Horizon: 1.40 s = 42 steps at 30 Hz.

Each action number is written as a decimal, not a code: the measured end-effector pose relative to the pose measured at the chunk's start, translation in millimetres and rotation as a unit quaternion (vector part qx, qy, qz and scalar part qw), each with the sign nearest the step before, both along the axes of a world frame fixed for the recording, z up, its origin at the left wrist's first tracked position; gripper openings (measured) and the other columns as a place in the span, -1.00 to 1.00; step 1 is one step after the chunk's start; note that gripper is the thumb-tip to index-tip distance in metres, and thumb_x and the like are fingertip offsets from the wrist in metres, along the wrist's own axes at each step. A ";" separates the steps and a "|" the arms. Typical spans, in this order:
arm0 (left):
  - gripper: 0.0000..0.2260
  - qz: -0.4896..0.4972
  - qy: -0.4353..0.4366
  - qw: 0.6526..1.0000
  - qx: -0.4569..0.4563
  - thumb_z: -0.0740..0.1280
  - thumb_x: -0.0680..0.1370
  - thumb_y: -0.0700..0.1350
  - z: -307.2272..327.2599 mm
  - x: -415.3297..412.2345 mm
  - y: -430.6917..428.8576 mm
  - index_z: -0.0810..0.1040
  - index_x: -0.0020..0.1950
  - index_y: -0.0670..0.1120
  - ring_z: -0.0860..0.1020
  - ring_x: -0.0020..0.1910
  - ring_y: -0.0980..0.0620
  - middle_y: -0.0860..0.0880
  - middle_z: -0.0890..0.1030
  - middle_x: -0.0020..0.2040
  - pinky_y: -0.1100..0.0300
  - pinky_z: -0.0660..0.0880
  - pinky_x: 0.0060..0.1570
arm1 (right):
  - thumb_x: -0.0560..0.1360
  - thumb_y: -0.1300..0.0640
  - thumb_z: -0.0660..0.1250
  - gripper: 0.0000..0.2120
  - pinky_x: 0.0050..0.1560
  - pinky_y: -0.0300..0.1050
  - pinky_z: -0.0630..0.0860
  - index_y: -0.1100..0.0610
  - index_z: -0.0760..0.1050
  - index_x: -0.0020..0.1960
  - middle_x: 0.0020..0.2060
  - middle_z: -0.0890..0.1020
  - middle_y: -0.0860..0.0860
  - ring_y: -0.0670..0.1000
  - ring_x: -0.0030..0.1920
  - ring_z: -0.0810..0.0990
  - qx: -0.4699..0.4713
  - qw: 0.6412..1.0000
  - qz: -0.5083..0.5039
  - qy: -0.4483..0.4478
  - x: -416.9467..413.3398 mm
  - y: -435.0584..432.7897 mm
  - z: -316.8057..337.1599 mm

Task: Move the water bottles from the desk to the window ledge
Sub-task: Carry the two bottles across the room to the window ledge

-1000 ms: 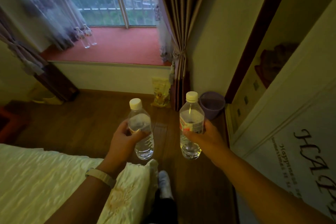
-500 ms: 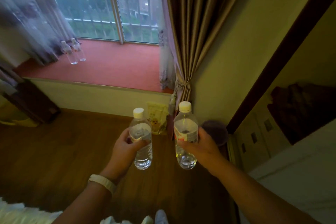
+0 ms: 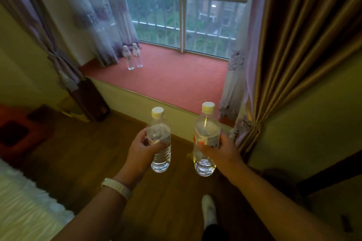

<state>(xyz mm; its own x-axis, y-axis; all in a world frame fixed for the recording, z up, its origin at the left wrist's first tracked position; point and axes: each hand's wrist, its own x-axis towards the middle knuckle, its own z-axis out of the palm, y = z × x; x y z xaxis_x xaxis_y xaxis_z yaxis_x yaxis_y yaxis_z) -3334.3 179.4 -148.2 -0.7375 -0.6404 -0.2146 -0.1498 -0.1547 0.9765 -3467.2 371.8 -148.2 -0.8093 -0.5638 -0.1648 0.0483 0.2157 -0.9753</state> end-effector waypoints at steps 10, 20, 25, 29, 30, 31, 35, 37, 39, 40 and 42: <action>-0.54 0.143 -0.043 0.988 -0.032 0.52 0.35 -0.32 9.4 -91.5 -85.3 0.56 0.19 -0.01 0.63 0.07 -0.07 -0.04 0.67 0.07 0.01 0.55 0.01 | 0.34 0.05 0.58 -0.54 0.03 -0.01 0.61 -0.10 0.51 0.18 0.00 0.69 -0.05 -0.02 0.03 0.67 0.012 0.984 0.160 -0.073 -141.9 -115.0 -16.3; -0.55 0.229 -0.042 0.970 -0.066 0.52 0.39 -0.28 34.2 -154.0 -155.5 0.55 0.23 -0.03 0.62 0.06 0.03 -0.01 0.66 0.09 0.18 0.49 -0.12 | 0.34 0.14 0.57 -0.61 0.10 0.14 0.61 -0.15 0.56 0.08 -0.05 0.72 -0.05 -0.02 -0.03 0.71 -0.021 0.960 0.276 -0.051 -218.8 -228.1 1.1; -0.57 0.265 -0.052 0.961 -0.061 0.52 0.39 -0.27 31.5 -150.2 -200.6 0.57 0.21 0.00 0.60 0.06 0.07 0.03 0.66 0.08 0.18 0.48 -0.11 | 0.34 0.09 0.57 -0.63 0.10 0.05 0.60 -0.14 0.53 0.07 -0.07 0.71 -0.07 -0.07 -0.02 0.69 -0.004 0.948 0.314 -0.055 -222.5 -289.0 -2.8; -0.60 0.294 -0.045 0.954 -0.046 0.52 0.39 -0.25 20.2 -141.8 -257.1 0.58 0.18 -0.01 0.59 0.07 0.00 -0.01 0.65 0.08 0.12 0.46 -0.12 | 0.38 0.14 0.54 -0.65 -0.06 -0.16 0.59 -0.18 0.50 0.02 -0.12 0.70 -0.10 -0.16 -0.10 0.69 0.001 0.943 0.328 -0.052 -212.6 -344.2 -8.6; -0.60 0.299 -0.041 0.952 -0.043 0.52 0.38 -0.25 17.2 -140.5 -273.7 0.59 0.19 -0.01 0.59 0.07 -0.01 -0.02 0.65 0.08 0.11 0.47 -0.10 | 0.38 0.15 0.55 -0.64 -0.05 -0.16 0.59 -0.18 0.50 0.03 -0.10 0.71 -0.09 -0.15 -0.08 0.69 0.004 0.943 0.328 -0.054 -210.3 -359.7 -11.6; -0.59 0.302 -0.038 0.952 -0.041 0.52 0.38 -0.25 13.7 -139.5 -291.8 0.59 0.19 -0.01 0.59 0.07 -0.01 -0.02 0.66 0.08 0.10 0.47 -0.09 | 0.38 0.16 0.55 -0.64 -0.03 -0.15 0.60 -0.17 0.50 0.03 -0.09 0.70 -0.09 -0.14 -0.07 0.69 0.009 0.944 0.325 -0.055 -208.4 -376.2 -13.8; -0.57 0.278 -0.029 0.959 -0.034 0.53 0.36 -0.25 2.3 -139.5 -371.9 0.59 0.19 0.01 0.61 0.07 0.00 0.00 0.67 0.07 0.09 0.50 -0.05 | 0.39 0.18 0.54 -0.63 0.01 -0.13 0.60 -0.18 0.51 0.05 -0.10 0.71 -0.13 -0.15 -0.06 0.69 0.021 0.949 0.313 -0.041 -202.9 -448.9 -17.4; -0.55 0.263 -0.038 0.963 -0.033 0.55 0.35 -0.25 -0.8 -140.9 -411.7 0.59 0.18 0.04 0.62 0.08 0.01 0.02 0.68 0.07 0.07 0.53 0.00 | 0.40 0.17 0.53 -0.62 0.00 -0.17 0.58 -0.19 0.50 0.06 -0.09 0.70 -0.16 -0.18 -0.05 0.68 0.031 0.950 0.309 -0.033 -200.6 -485.1 -16.2; -0.55 0.254 -0.038 0.966 -0.024 0.55 0.35 -0.27 -2.2 -139.7 -448.1 0.59 0.17 0.04 0.63 0.07 0.03 0.03 0.68 0.06 0.09 0.53 -0.01 | 0.39 0.14 0.54 -0.62 0.02 -0.17 0.58 -0.19 0.49 0.07 -0.07 0.70 -0.15 -0.18 -0.04 0.67 0.043 0.951 0.303 -0.030 -197.6 -519.5 -14.8; -0.55 0.249 -0.034 0.968 -0.023 0.55 0.36 -0.27 -1.3 -139.4 -466.4 0.59 0.17 0.04 0.63 0.06 0.05 0.03 0.68 0.06 0.12 0.52 -0.03 | 0.38 0.12 0.55 -0.62 0.03 -0.15 0.58 -0.17 0.49 0.08 -0.05 0.70 -0.13 -0.16 -0.04 0.68 0.045 0.955 0.293 -0.025 -196.7 -536.5 -14.1; -0.56 0.244 -0.031 0.969 -0.024 0.54 0.36 -0.28 0.0 -139.5 -500.8 0.58 0.17 0.03 0.62 0.04 0.07 0.04 0.68 0.04 0.16 0.50 -0.08 | 0.37 0.09 0.56 -0.59 0.03 -0.16 0.58 -0.10 0.50 0.15 -0.02 0.70 -0.10 -0.15 -0.03 0.68 0.045 0.961 0.273 -0.015 -196.1 -568.0 -14.1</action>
<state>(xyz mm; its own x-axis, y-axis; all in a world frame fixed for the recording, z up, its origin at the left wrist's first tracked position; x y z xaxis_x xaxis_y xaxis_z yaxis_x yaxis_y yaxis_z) -3473.8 -321.4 -148.2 -0.3319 -0.9197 -0.2099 -0.1287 -0.1763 0.9759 -3663.3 -196.2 -162.4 -0.3918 -0.8850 -0.2515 -0.0683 0.3005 -0.9513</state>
